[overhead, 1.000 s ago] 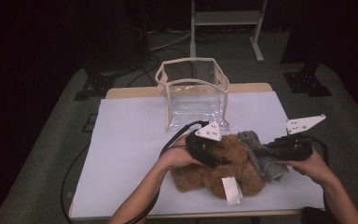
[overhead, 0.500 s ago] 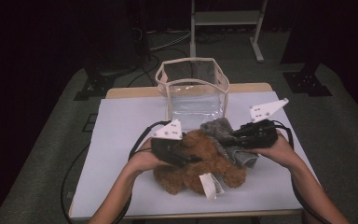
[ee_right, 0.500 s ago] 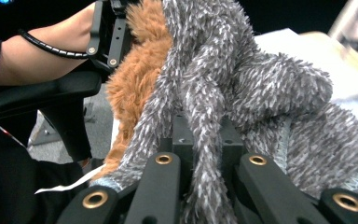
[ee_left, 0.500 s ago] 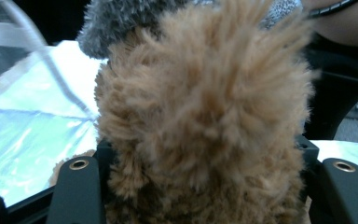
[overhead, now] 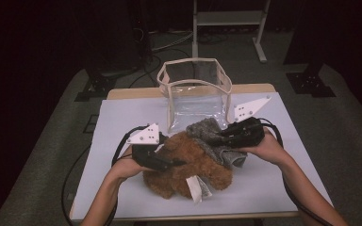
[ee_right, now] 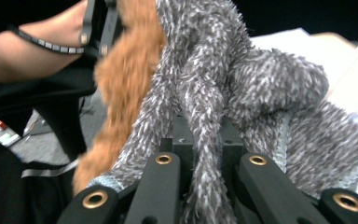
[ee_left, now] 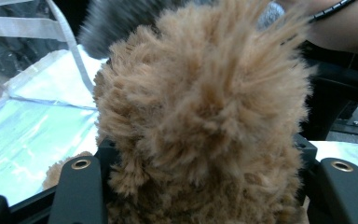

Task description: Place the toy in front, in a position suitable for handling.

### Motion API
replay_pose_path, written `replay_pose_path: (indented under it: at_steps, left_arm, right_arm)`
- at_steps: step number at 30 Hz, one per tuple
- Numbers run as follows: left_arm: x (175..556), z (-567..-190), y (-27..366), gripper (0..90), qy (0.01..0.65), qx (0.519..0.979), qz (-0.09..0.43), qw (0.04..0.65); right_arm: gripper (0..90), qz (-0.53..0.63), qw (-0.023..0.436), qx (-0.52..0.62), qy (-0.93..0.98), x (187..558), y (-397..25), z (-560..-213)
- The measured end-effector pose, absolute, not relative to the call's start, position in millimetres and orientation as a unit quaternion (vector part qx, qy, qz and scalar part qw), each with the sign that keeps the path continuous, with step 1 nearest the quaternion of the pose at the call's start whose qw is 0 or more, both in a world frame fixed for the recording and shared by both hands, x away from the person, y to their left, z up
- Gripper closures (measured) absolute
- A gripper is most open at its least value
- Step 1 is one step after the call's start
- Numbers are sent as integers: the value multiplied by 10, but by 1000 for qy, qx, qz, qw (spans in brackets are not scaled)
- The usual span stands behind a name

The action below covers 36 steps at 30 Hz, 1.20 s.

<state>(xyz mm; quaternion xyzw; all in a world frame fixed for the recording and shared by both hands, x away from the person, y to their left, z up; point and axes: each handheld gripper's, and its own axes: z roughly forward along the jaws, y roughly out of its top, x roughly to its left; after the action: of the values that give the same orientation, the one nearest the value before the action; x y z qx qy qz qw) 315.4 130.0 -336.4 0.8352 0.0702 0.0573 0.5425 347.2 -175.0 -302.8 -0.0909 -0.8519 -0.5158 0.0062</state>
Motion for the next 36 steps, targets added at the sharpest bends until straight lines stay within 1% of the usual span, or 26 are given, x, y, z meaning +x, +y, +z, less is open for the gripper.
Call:
replay_pose_path:
  at_steps: [2,6,8,10,15,19,20,21,23,24,25,26,28,31,36]
  left_arm:
    - [3151,-3365,1264,362,66,838,57,538]
    - [3159,-3368,1245,362,68,839,58,537]
    - [3165,-3377,1248,362,71,838,55,538]
    - [3173,-3382,1234,363,71,840,54,535]
    - [3205,-3365,1101,362,62,847,50,525]
    - [3240,-3376,853,363,48,866,48,495]
    - [3261,-3397,701,363,42,880,49,471]
    - [3261,-3397,701,363,42,880,49,471]
    - [3273,-3419,541,362,33,894,53,443]
    - [3277,-3444,390,358,24,907,59,417]
    - [3277,-3444,390,355,24,907,59,417]
    - [3284,-3460,325,355,18,913,61,404]
    - [3295,-3481,225,348,15,919,55,391]
    - [3325,-3482,147,346,13,929,55,367]
    - [3356,-3511,93,332,13,932,52,359]
  right_arm:
    - [816,-527,2,-83,-846,3479,-1689,-2949]
    - [816,-518,5,-80,-852,3476,-1657,-3012]
    - [816,-522,20,-89,-848,3481,-1717,-3103]
    - [816,-511,23,-99,-853,3476,-1804,-3204]
    - [816,-496,11,-138,-858,3450,-2132,-3321]
    - [816,-494,5,-164,-854,3429,-2383,-3373]
    - [815,-497,6,-172,-851,3410,-2472,-3403]
    - [815,-497,6,-172,-851,3410,-2472,-3403]
    - [815,-496,5,-177,-850,3386,-2539,-3444]
    - [815,-499,9,-185,-847,3375,-2598,-3496]
    - [815,-499,9,-185,-847,3375,-2598,-3496]
    - [815,-501,10,-188,-845,3370,-2620,-3530]
    - [812,-500,18,-199,-843,3364,-2653,-3664]
    - [812,-495,21,-209,-843,3370,-2683,-3768]
    - [812,-486,24,-236,-841,3366,-2813,-3939]
